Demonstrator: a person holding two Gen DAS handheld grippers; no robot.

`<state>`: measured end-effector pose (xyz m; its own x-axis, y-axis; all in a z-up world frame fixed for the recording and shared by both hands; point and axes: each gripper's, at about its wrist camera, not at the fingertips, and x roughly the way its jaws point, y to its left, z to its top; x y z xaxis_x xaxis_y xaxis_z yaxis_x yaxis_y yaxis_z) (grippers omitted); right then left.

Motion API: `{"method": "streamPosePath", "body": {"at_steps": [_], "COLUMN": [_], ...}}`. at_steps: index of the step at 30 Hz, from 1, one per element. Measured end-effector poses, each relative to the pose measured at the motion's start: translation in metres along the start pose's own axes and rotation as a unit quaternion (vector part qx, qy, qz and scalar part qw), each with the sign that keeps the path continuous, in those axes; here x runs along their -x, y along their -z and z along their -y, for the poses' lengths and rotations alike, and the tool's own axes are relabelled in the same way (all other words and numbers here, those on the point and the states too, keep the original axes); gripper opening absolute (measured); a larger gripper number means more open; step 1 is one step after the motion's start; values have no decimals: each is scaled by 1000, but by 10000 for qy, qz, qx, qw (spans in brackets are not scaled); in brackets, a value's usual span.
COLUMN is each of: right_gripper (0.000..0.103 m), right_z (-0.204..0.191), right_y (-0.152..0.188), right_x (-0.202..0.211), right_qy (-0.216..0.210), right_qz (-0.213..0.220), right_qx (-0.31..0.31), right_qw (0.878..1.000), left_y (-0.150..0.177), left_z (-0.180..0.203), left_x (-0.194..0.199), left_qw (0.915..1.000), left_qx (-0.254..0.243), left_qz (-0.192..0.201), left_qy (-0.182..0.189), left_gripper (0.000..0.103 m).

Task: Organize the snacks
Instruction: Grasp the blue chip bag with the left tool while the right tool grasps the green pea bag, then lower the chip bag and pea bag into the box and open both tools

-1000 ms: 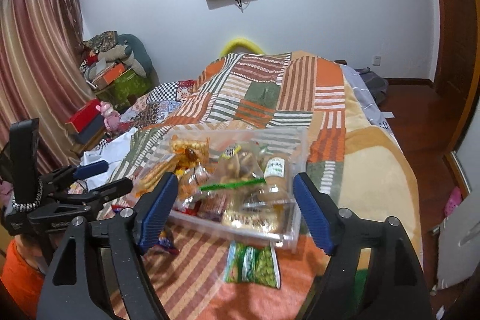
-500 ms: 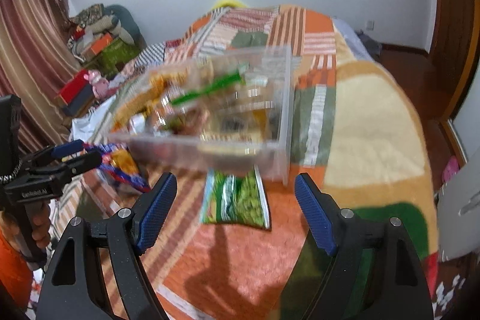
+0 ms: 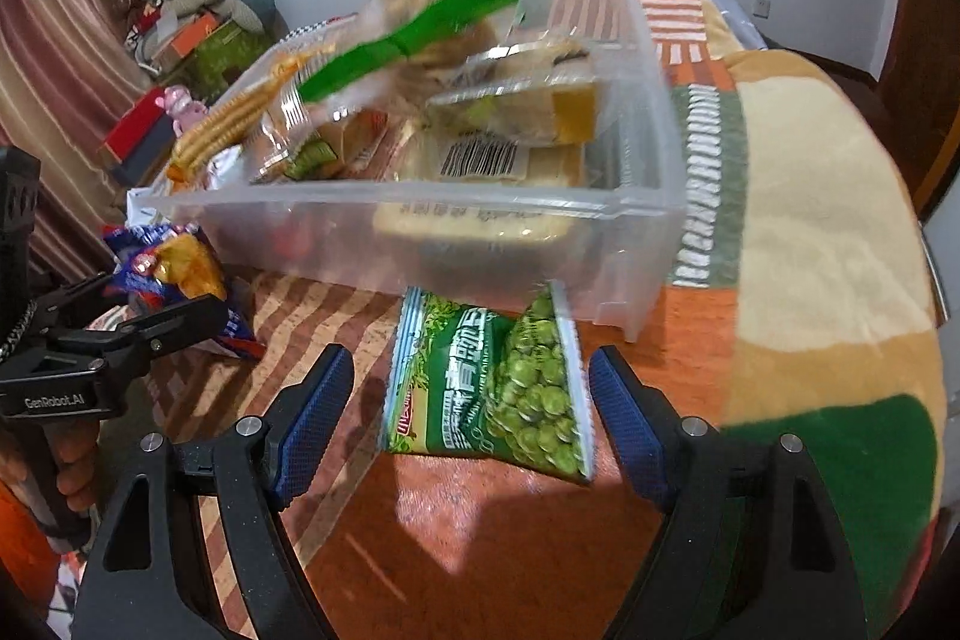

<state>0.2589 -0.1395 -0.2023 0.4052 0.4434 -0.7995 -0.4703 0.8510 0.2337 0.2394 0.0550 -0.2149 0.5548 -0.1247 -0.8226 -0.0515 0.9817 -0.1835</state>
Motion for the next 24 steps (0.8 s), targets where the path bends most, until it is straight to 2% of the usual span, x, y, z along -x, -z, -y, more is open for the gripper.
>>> {"method": "streamPosePath", "body": {"at_steps": [2,4,5,9,11,15,24], "right_gripper": [76,62,59,52,38,34,26], "right_z": [-3,-4,-4,1,2,7,-5], "right_y": [1,2,2,3,5,7,8], "right_x": [-1,0,0,4,9,15,36], "right_qy": [-36,-54,-77,-129,-126,-207,-250], "right_qz": [-25,-27,-27,0,54,92,374], "right_qx": [91,151,147,119,107,81,195], "right_qw": [9999,9999,9999,9998,9998,9997,9988], "left_y": [1,3,3,11,15,21,26], "left_z": [0,-1,-1,0,-1,0,3], "left_x": [-3,-3,-3,2,7,18,57], "left_qw": [10000,9999,9999,9998,9997,9996,9986], "left_qx": [40,107,114,53,62,-16,-127], "left_qz": [7,51,94,193,218,259,520], "left_qy": [49,71,64,82,127,79,28], "left_gripper": [92,92,90,84,83,79,78]}}
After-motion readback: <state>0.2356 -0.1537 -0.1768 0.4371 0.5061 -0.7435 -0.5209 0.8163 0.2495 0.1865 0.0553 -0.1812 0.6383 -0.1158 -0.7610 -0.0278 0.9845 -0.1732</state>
